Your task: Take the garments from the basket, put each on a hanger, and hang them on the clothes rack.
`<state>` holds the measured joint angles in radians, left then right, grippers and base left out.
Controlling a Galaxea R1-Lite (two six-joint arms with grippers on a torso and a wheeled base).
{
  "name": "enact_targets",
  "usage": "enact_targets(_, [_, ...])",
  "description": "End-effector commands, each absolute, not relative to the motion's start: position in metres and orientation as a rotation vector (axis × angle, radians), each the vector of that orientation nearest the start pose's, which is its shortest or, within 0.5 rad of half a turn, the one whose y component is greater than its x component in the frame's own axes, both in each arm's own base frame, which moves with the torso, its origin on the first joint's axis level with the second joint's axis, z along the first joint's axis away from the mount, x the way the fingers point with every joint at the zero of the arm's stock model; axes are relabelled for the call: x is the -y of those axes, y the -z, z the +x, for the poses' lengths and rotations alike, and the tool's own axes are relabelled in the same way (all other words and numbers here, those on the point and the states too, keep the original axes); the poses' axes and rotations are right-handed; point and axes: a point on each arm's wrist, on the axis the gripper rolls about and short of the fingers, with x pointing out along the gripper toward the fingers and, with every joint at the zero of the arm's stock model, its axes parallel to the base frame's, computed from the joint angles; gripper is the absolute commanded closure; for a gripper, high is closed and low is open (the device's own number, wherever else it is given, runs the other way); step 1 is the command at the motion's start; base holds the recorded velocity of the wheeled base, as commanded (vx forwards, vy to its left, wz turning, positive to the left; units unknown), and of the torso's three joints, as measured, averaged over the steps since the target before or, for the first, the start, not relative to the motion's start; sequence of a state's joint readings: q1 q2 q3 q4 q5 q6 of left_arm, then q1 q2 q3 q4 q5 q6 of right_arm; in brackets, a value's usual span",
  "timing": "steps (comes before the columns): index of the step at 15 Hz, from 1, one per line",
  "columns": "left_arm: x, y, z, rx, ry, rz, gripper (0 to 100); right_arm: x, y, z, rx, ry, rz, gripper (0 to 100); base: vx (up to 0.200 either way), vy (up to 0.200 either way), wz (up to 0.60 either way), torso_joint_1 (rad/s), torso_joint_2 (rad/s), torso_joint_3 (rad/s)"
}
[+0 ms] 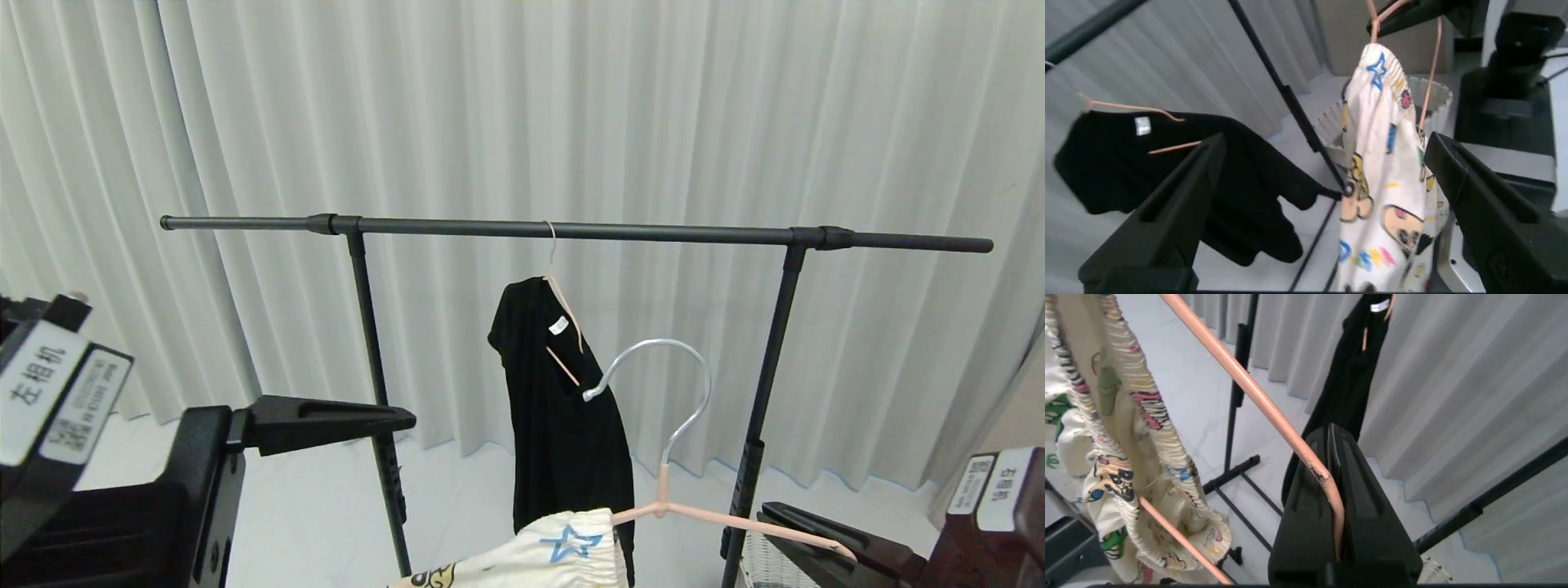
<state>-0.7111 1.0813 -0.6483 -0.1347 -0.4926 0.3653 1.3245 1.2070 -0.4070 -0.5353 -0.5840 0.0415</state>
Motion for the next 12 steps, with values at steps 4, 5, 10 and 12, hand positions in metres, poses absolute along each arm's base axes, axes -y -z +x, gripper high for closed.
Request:
enact_targets(4, [0.134, -0.205, 0.108, -0.234, 1.387, 0.381, 0, -0.156, -0.182, 0.049, -0.164, -0.752, -0.195, 100, 0.0, 0.0, 0.0, 0.0, 0.0, 0.0])
enact_targets(5, [0.139, -0.2, 0.112, -0.265, 1.393, 0.386, 0, -0.156, -0.182, 0.049, -0.16, -0.755, -0.201, 100, 0.0, 0.0, 0.0, 0.0, 0.0, 0.0])
enact_targets(10, [0.145, -0.189, 0.115, -0.32, 1.405, 0.395, 100, -0.157, -0.183, 0.044, -0.149, -0.784, -0.214, 100, 0.0, 0.0, 0.0, 0.0, 0.0, 0.0])
enact_targets(12, [0.144, -0.186, 0.114, -0.33, 1.408, 0.398, 100, -0.157, -0.184, 0.043, -0.14, -0.791, -0.223, 100, 0.0, 0.0, 0.0, 0.0, 0.0, 0.0])
